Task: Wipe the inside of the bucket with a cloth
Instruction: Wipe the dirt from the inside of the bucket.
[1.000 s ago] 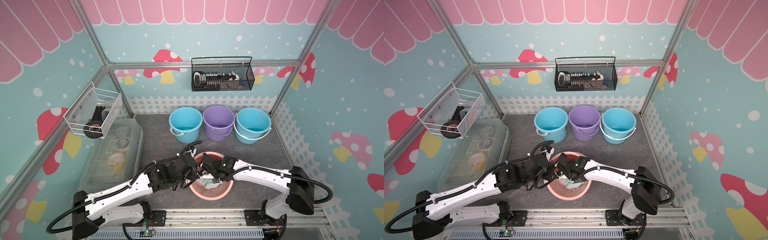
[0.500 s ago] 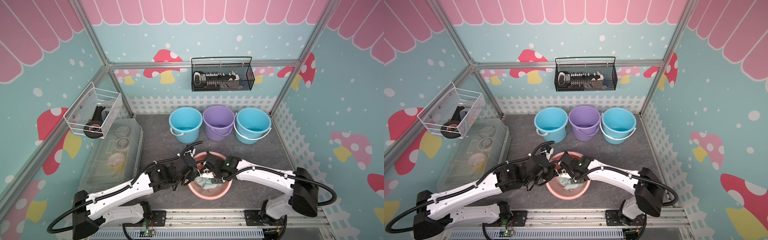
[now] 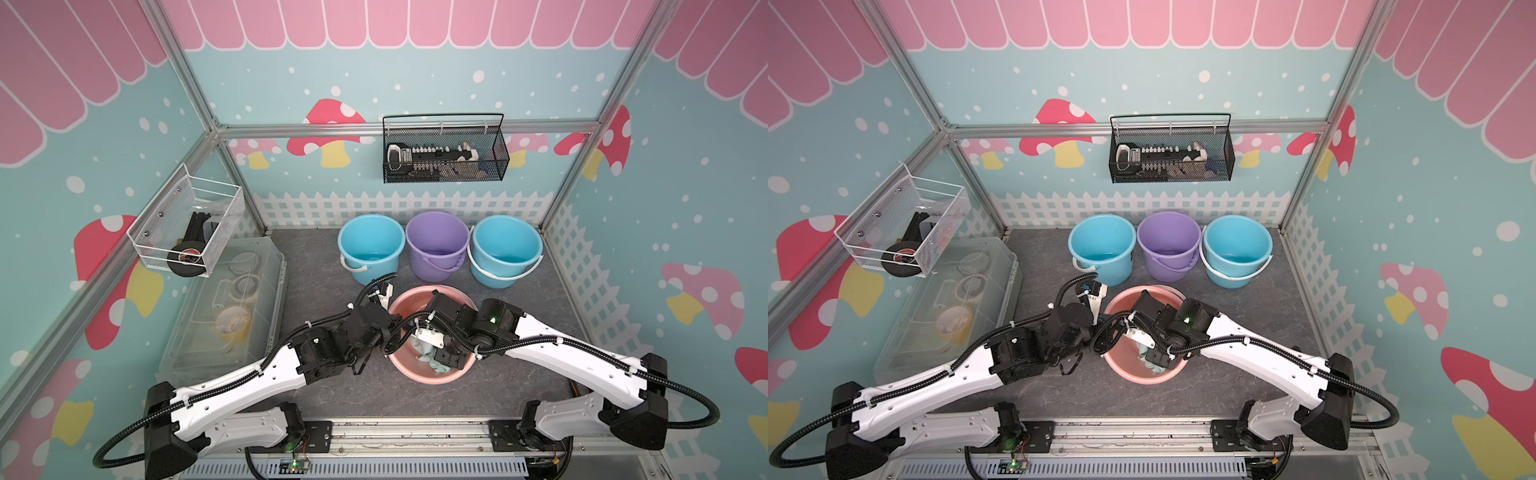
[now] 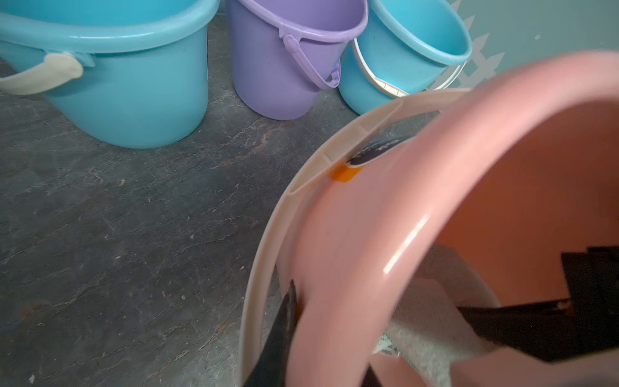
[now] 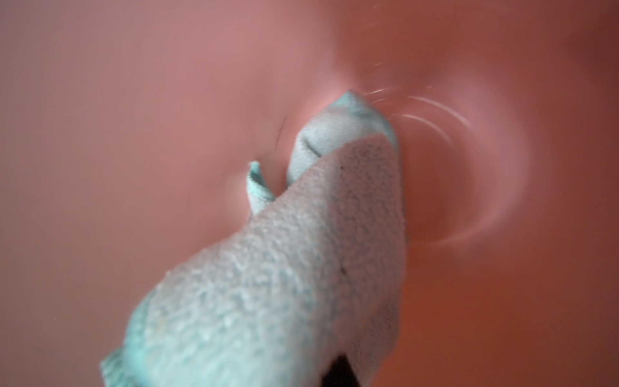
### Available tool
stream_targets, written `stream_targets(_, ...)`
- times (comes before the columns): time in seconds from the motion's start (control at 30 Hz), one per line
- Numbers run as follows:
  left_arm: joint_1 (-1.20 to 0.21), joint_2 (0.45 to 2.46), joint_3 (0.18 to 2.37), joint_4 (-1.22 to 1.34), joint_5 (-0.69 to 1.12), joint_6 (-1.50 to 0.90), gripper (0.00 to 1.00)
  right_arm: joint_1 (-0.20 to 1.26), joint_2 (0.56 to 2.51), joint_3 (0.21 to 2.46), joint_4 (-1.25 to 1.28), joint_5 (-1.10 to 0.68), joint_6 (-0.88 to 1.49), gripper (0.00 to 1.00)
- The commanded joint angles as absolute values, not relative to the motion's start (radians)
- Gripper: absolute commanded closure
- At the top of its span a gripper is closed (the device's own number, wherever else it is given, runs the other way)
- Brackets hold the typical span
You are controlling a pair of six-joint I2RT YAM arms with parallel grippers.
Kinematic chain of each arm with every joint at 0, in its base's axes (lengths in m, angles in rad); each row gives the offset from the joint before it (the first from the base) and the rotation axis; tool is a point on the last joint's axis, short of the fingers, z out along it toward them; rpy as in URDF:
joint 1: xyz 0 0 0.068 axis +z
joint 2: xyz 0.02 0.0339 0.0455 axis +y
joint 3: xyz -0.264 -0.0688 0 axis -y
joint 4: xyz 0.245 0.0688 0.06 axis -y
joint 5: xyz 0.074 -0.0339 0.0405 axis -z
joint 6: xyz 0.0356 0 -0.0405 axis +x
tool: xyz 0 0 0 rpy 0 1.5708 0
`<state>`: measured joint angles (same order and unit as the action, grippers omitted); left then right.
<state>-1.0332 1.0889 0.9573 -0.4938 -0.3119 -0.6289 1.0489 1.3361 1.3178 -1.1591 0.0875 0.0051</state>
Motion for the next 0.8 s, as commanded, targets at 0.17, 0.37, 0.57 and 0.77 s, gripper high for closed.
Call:
stream_targets(0.17, -1.016, 1.076, 0.927, -0.623, -0.333, -0.614, 1.0, 1.044, 1.231, 1.348, -1.097, -0.085, 0.209, 1.0)
stream_targets(0.37, -1.013, 1.061, 0.925, -0.617, -0.292, -0.587, 1.0, 1.083, 1.125, 1.239, -1.068, -0.037, 0.033, 1.0)
stream_targets(0.57, -1.011, 1.065, 0.937, -0.601, -0.229, -0.548, 1.0, 1.093, 1.115, 1.177, -1.027, 0.106, -0.101, 1.0)
stream_targets(0.77, -1.01, 1.071, 0.958, -0.636, -0.294, -0.554, 1.0, 1.092, 1.156, 1.235, -1.017, 0.031, 0.01, 1.0)
